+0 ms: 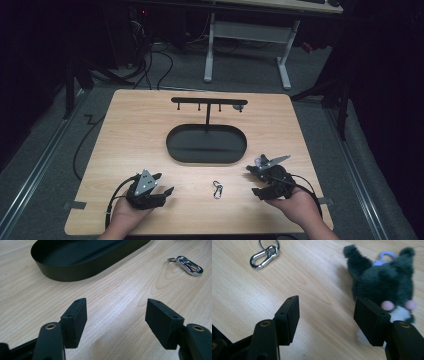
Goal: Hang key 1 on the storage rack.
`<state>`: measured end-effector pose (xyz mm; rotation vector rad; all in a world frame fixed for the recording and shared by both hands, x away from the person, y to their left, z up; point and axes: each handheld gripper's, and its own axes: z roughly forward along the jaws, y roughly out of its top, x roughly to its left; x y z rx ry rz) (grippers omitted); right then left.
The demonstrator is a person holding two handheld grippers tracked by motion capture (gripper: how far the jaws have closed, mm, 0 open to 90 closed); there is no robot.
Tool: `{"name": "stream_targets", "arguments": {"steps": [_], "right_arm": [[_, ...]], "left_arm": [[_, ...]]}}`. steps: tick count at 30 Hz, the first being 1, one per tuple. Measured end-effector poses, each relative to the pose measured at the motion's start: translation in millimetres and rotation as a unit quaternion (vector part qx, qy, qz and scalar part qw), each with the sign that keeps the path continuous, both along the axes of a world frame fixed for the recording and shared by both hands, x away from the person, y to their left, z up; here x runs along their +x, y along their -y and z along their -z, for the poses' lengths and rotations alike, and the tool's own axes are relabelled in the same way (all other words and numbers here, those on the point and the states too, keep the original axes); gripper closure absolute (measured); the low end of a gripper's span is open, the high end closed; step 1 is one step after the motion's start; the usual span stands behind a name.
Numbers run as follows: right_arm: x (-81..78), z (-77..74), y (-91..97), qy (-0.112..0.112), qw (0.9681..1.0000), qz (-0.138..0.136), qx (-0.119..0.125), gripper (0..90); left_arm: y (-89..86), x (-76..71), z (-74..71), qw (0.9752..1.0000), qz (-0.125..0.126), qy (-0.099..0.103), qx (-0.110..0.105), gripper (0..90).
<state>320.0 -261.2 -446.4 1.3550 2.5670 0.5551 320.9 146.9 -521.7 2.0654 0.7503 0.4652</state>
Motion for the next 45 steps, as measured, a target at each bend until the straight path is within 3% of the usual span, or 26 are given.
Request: {"name": "stream_targets", "arguments": {"steps": [11,17,23,28,37,41,42,45], "right_arm": [[13.5,-14.5,19.1,-0.006,0.9997,0.023,-0.011,33.3],[20.9,-15.2,32.9,-0.011,0.9991,0.038,-0.018,30.0],[27.9,-2.4,40.0,-0.035,0.998,0.045,-0.027,26.1],[30.4,11.6,36.2,-0.044,0.9962,0.042,-0.063,19.3],[35.2,33.1,46.8,-0.074,0.9944,0.056,-0.05,18.8],[35.3,41.0,49.1,-0.076,0.9944,0.056,-0.046,20.1],[34.5,41.6,48.2,-0.08,0.9934,0.067,-0.047,21.0],[35.0,43.9,50.0,-0.077,0.9945,0.055,-0.043,27.4]], "left_arm": [[-1.3,0.7,-0.8,1.0,0.004,0.001,-0.003,35.1],[0.8,-0.2,0.2,1.0,0.008,-0.004,0.0,35.4],[0.1,-1.4,0.0,0.9999,0.007,-0.007,-0.003,35.5],[0.4,-1.8,0.6,0.9999,0.008,-0.009,-0.003,35.5],[1.4,-1.3,1.7,0.9999,0.012,-0.011,0.0,35.6],[1.8,-0.8,2.0,0.9998,0.015,-0.012,0.004,35.8],[1.8,-0.7,2.0,0.9998,0.016,-0.013,0.004,35.8],[2.2,-1.1,2.5,0.9998,0.017,-0.013,0.003,35.8]]}}
